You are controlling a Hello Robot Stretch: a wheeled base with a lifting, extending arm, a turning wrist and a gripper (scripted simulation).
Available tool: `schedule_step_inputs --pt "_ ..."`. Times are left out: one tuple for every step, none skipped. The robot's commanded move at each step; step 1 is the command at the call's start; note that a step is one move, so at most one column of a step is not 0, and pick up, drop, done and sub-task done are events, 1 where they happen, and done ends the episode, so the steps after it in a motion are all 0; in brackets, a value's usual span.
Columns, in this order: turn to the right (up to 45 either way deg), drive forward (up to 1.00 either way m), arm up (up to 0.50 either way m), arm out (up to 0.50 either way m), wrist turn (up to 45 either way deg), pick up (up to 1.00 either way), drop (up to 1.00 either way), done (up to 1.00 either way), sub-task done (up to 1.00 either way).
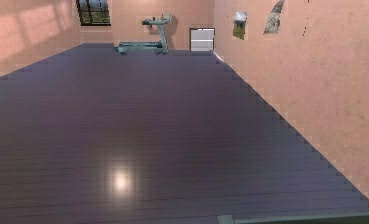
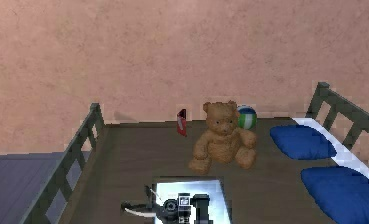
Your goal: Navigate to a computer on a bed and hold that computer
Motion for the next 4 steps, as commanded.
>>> schedule_step_inputs --pt "0.0 0.0 0.0 0.0 24.0 0.0 0.0 0.0 0.0" --pt "0.0 0.0 -0.3 0.0 0.0 0.0 0.0 0.0 0.0" --pt "0.0 0.0 0.0 0.0 0.0 1.0 0.0 0.0 0.0" --pt "0.0 0.0 0.1 0.0 0.0 0.0 0.0 0.0 0.0"
